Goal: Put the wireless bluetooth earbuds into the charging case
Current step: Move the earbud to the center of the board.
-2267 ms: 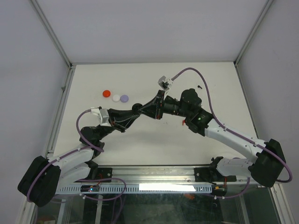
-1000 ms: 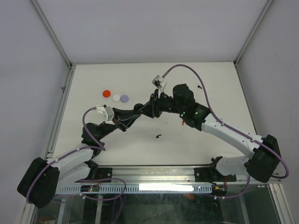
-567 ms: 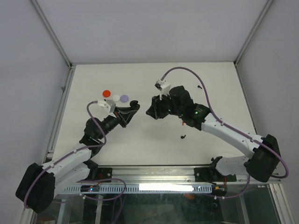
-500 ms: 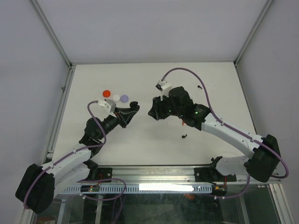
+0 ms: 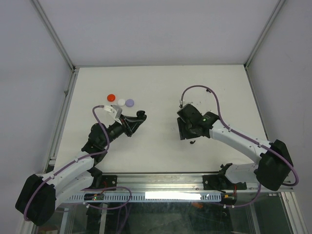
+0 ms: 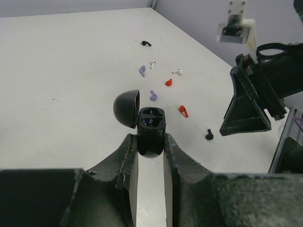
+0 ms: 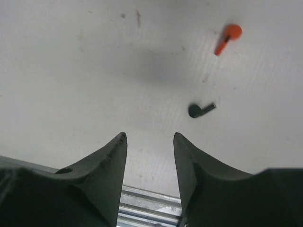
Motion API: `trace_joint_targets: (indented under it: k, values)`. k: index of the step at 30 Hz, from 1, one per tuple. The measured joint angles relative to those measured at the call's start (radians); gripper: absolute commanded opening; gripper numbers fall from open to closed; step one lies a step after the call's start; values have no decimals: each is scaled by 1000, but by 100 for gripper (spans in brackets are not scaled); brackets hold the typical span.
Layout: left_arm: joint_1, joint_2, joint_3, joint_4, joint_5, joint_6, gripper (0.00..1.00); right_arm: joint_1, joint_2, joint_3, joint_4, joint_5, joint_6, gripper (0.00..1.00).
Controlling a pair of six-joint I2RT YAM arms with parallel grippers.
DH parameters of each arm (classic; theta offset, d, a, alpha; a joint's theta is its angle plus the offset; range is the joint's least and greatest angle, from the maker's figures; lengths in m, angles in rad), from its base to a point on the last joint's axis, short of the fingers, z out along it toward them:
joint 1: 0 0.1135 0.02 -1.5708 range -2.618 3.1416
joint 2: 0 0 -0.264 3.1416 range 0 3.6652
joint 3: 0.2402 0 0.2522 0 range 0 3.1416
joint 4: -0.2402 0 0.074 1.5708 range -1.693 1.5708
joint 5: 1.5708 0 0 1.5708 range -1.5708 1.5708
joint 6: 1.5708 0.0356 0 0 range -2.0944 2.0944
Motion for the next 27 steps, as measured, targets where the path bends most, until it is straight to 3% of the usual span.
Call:
trace_joint_targets:
  k: [11,27]
  values:
    - [0,-6,-8,-3,33,-8,0,-107,58,-156,-74,11,135,49]
    - [0,7,-8,5,51,-29,0,-131,145,-208,112,-35,143,49]
